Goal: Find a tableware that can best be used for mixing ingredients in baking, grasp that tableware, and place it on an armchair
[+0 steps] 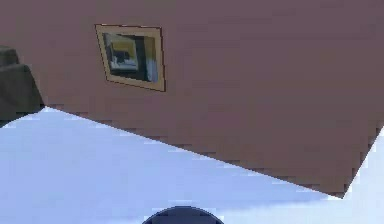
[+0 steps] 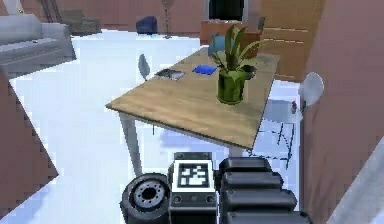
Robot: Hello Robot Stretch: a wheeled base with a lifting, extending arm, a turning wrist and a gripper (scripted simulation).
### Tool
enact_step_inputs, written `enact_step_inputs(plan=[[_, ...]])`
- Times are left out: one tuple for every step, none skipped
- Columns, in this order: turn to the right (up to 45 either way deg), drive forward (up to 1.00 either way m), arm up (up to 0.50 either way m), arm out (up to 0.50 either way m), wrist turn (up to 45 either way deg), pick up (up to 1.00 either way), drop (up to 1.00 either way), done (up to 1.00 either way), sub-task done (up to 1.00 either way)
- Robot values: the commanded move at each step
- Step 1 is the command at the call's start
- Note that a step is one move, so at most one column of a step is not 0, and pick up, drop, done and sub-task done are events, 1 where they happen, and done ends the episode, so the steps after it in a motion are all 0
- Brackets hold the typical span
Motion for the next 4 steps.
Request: enact_step_inputs(plan=[[-45.0, 0.00, 0.00, 0.00, 0.0, 0.00, 0.00, 0.00, 0.00], [-12.0, 0.00, 0.00, 0.00, 0.0, 0.00, 0.00, 0.00, 0.00], [0.0, 1.00, 0.00, 0.00, 0.0, 0.00, 0.00, 0.00, 0.00], [0.0, 1.00, 0.00, 0.00, 0.0, 0.00, 0.00, 0.00, 0.00]])
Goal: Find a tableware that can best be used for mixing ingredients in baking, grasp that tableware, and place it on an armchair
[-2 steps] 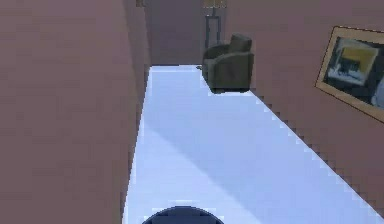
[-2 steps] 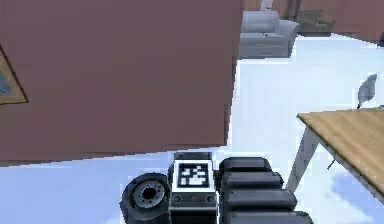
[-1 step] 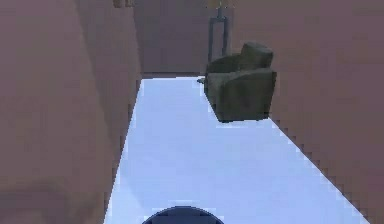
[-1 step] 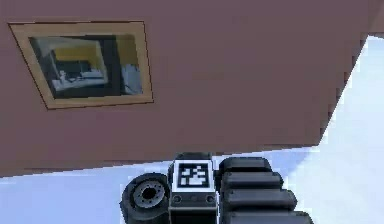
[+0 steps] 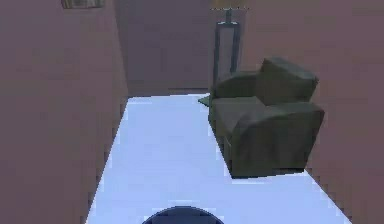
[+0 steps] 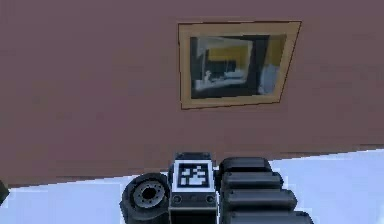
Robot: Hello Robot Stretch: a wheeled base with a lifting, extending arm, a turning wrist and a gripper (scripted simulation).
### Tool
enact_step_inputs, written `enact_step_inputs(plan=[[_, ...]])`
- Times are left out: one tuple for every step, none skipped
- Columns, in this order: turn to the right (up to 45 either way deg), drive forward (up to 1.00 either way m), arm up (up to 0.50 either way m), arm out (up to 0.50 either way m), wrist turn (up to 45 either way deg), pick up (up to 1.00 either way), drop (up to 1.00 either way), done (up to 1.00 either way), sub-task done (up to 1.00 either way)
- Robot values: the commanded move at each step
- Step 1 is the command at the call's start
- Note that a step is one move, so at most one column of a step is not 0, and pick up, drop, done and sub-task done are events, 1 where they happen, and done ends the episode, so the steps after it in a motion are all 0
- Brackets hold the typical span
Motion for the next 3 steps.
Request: enact_step_inputs(plan=[[0.0, 1.00, 0.00, 0.00, 0.0, 0.00, 0.00, 0.00, 0.00], [-6.0, 0.00, 0.00, 0.00, 0.0, 0.00, 0.00, 0.00, 0.00], [0.0, 0.80, 0.00, 0.00, 0.0, 0.00, 0.00, 0.00, 0.00]])
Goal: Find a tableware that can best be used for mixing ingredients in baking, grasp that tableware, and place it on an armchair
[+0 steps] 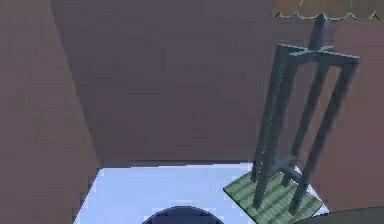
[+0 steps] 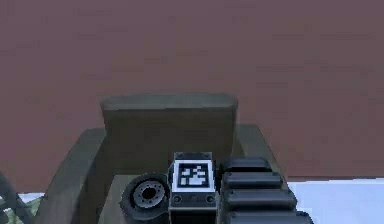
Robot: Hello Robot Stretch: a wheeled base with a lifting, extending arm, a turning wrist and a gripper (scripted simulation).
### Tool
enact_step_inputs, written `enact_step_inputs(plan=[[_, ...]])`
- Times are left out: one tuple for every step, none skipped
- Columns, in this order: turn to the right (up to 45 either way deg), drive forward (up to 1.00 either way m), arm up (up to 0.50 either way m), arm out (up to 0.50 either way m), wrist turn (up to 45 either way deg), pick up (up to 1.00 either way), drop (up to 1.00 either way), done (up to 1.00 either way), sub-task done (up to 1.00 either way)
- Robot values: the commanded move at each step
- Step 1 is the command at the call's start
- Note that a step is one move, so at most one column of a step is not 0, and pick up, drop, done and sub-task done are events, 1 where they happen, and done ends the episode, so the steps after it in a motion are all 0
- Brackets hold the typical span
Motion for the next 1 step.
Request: enact_step_inputs(plan=[[45.0, 0.00, 0.00, 0.00, 0.0, 0.00, 0.00, 0.00, 0.00]])
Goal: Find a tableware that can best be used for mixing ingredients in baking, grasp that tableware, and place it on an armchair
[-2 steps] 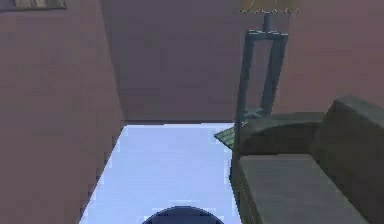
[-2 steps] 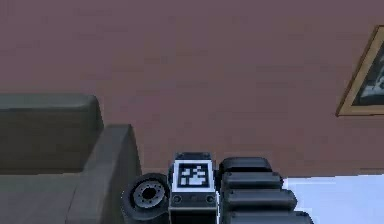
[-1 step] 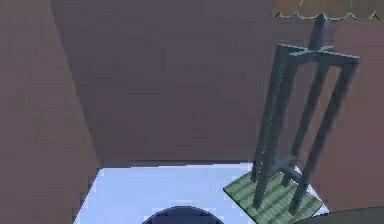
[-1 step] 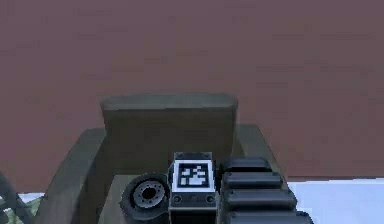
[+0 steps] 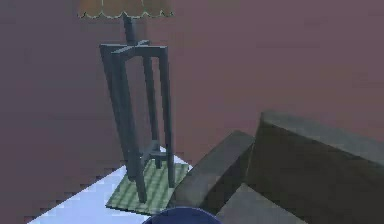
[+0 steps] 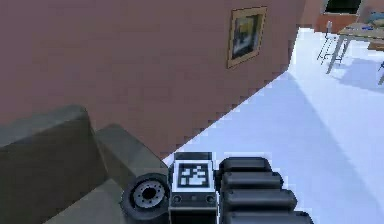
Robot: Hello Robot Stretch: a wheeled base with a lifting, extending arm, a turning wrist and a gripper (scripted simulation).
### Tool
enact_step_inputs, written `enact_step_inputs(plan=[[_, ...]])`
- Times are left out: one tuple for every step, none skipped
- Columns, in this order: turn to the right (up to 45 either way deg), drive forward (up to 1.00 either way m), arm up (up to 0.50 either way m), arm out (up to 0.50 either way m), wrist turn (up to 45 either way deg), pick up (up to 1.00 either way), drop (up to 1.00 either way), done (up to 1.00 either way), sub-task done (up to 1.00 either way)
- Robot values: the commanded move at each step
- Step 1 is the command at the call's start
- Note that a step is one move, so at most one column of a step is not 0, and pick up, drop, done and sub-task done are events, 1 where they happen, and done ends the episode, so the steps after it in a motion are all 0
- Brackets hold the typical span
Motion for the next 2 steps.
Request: enact_step_inputs(plan=[[33.0, 0.00, 0.00, 0.00, 0.0, 0.00, 0.00, 0.00, 0.00], [-45.0, 0.00, 0.00, 0.00, 0.0, 0.00, 0.00, 0.00, 0.00]])
